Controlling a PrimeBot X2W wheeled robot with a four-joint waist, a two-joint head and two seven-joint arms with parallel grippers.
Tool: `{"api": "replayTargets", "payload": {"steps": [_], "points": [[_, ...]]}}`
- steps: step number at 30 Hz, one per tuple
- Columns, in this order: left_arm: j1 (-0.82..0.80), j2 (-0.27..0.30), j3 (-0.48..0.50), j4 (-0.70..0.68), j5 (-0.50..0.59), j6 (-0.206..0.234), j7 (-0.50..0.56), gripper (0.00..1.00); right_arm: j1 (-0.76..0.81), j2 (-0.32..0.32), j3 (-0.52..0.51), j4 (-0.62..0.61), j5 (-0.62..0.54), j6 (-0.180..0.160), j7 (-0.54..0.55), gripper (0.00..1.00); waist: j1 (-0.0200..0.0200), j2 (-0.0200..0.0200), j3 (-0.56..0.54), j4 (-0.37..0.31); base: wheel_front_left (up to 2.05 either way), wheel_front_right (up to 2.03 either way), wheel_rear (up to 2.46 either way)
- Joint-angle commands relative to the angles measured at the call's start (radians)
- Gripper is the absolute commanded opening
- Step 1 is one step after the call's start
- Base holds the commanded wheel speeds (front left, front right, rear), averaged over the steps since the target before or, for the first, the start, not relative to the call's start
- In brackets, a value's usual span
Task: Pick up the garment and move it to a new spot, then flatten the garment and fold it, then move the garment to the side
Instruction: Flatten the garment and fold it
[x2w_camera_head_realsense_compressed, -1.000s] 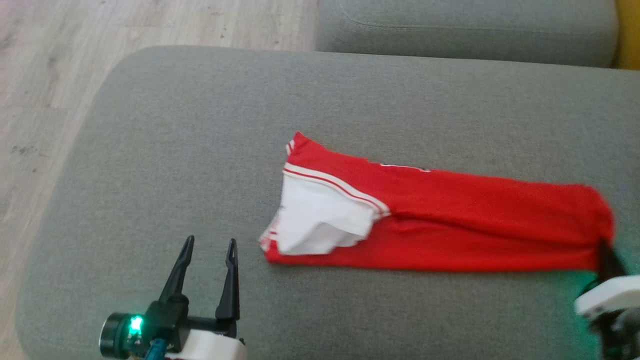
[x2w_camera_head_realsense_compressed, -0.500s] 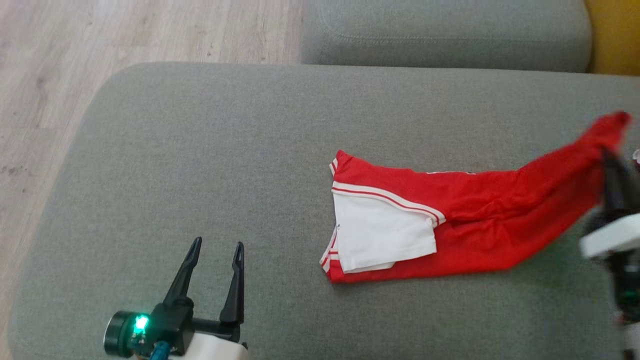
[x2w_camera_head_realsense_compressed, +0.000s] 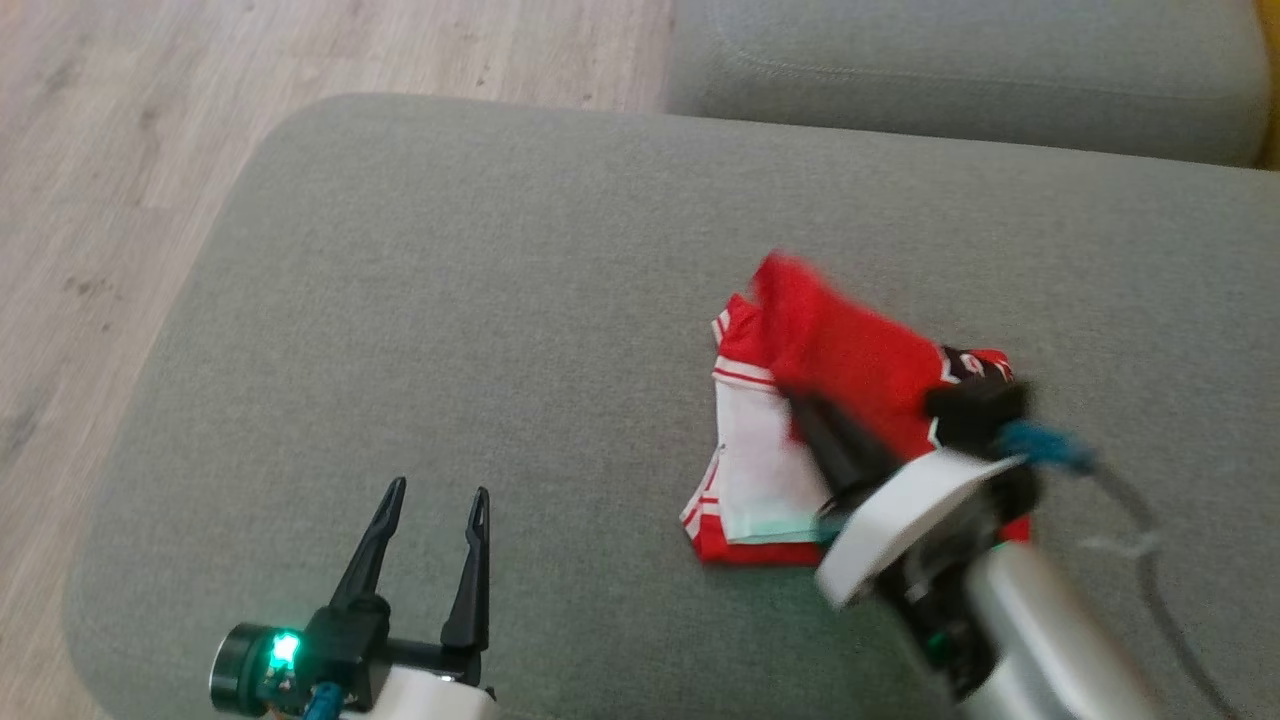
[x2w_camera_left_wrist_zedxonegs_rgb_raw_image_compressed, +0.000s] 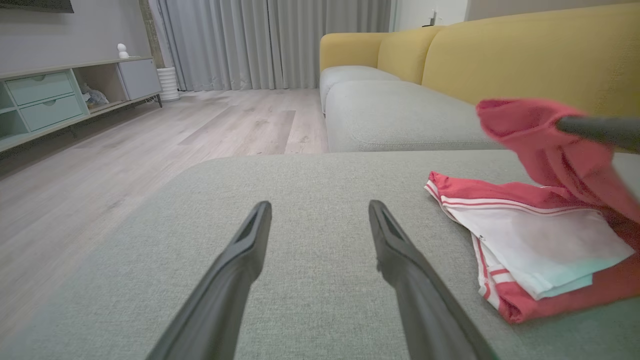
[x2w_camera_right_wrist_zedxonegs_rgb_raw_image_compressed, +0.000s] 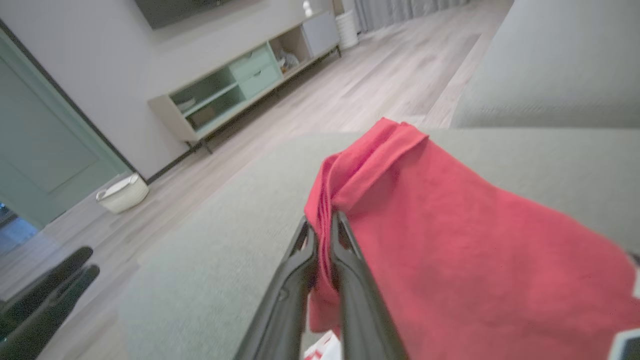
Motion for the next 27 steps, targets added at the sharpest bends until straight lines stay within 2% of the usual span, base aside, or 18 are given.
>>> {"api": "replayTargets", "payload": {"steps": [1, 4, 9, 16, 19, 22, 27], "points": [[-0.036, 0.012, 0.039, -0.022, 0.005, 0.001, -0.008, 1.0, -0.035, 0.03, 0.059, 0.019, -0.014, 0.007, -0.014, 1.0, 0.0, 0.0, 0.012, 0.013, 0.0, 0.0, 0.0], [-0.04, 0.007, 0.039, -0.015, 0.005, -0.002, -0.008, 1.0, -0.041, 0.054, 0.077, 0.07, -0.005, 0.007, -0.056, 1.0, 0.0, 0.0, 0.014, 0.018, 0.0, 0.0, 0.0], [-0.028, 0.008, 0.052, -0.006, -0.002, 0.002, -0.008, 1.0, -0.05, 0.058, 0.015, 0.082, -0.014, 0.007, -0.152, 1.0, 0.0, 0.0, -0.013, 0.0, 0.0, 0.0, 0.0], [0.012, -0.003, 0.087, -0.001, -0.029, 0.003, -0.009, 1.0, 0.042, -0.051, -0.154, 0.074, -0.075, 0.007, -0.337, 1.0, 0.0, 0.0, -0.094, -0.062, 0.0, 0.0, 0.0], [0.028, -0.013, 0.108, 0.004, -0.036, -0.003, -0.009, 1.0, 0.116, -0.086, -0.228, 0.072, -0.096, 0.007, -0.381, 1.0, 0.0, 0.0, -0.125, -0.089, 0.0, 0.0, 0.0], [0.049, -0.021, 0.13, 0.016, -0.032, -0.015, -0.009, 1.0, 0.192, -0.092, -0.283, 0.068, -0.102, 0.007, -0.398, 1.0, 0.0, 0.0, -0.152, -0.113, 0.0, 0.0, 0.0], [0.101, -0.034, 0.167, 0.048, -0.019, -0.03, -0.01, 1.0, 0.307, -0.079, -0.29, 0.039, -0.143, 0.007, -0.402, 1.0, 0.0, 0.0, -0.204, -0.141, 0.0, 0.0, 0.0]]}}
